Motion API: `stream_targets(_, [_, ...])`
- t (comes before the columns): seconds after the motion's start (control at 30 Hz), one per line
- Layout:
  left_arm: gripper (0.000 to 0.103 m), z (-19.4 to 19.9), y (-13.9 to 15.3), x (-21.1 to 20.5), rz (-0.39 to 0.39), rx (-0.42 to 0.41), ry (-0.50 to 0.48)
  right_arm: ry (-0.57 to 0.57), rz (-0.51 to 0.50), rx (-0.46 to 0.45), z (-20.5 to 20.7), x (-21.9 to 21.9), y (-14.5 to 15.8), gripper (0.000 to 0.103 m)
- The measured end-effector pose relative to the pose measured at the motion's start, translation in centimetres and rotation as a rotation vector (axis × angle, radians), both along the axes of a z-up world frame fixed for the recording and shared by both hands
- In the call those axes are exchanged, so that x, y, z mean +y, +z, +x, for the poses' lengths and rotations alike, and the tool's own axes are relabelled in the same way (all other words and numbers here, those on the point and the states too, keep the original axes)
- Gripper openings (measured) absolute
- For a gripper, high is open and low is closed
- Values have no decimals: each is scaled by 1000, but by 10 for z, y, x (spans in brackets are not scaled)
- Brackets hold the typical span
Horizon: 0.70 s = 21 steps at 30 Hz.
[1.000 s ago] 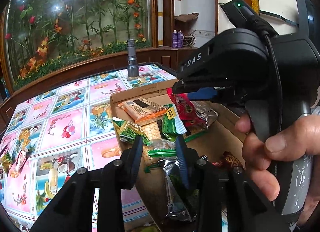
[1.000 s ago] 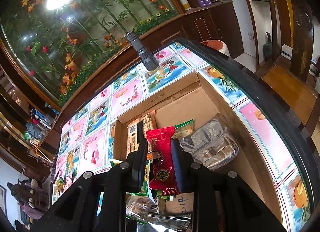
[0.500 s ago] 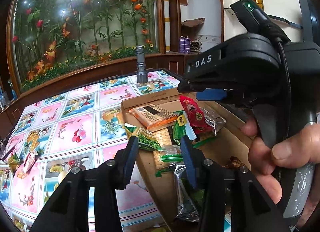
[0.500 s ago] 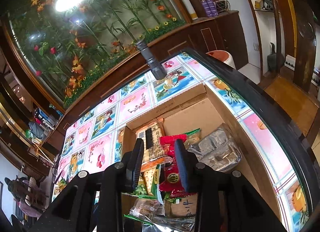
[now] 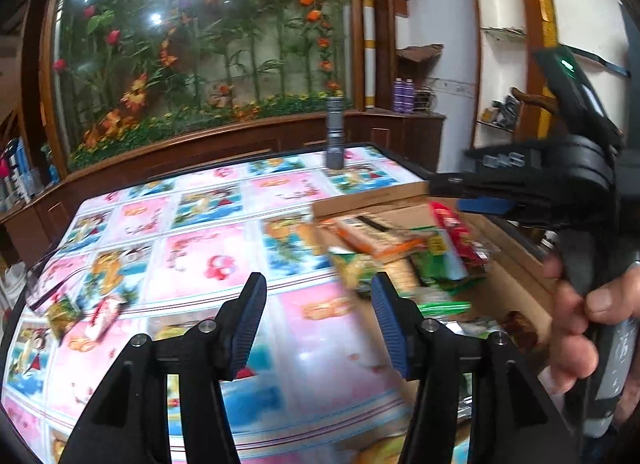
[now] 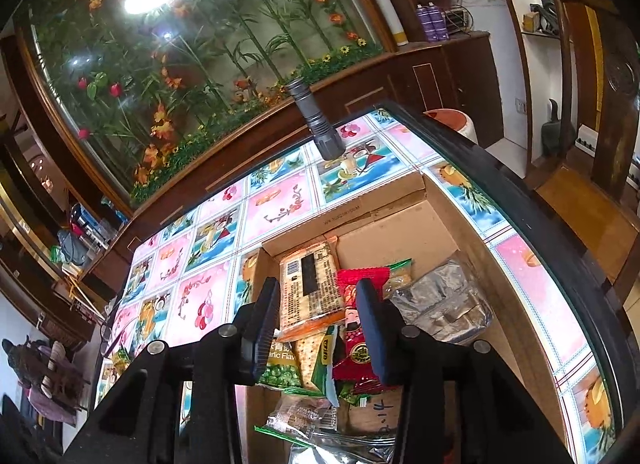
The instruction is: Organize snacks
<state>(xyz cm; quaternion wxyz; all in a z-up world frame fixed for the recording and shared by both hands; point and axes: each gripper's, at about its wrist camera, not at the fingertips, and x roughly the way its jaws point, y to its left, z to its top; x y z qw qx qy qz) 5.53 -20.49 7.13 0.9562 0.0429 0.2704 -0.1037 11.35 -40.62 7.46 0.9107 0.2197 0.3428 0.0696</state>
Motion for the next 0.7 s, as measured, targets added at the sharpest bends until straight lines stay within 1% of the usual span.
stream_targets(0.17, [53, 9, 3, 57, -41, 40, 99, 16, -20, -9, -1, 7, 0, 43])
stream_targets(0.3, [53, 20, 3, 108, -97, 79, 208, 32, -31, -17, -1, 12, 0, 43])
stream_targets(0.37, [53, 26, 0, 128, -104, 97, 272, 42, -40, -18, -1, 16, 0, 43])
stream_targets(0.47, [53, 31, -3, 148, -99, 108, 353, 55, -52, -13, 0, 20, -2, 43])
stream_targets(0.53, [53, 34, -5, 157, -108, 122, 387, 67, -59, -9, 1, 24, -4, 43])
stream_targets(0.6, [53, 36, -7, 164, -114, 129, 411, 74, -72, -9, 1, 28, -5, 43])
stream_targets(0.7, [53, 38, -11, 165, -110, 142, 419, 97, -90, -15, 1, 38, -7, 43])
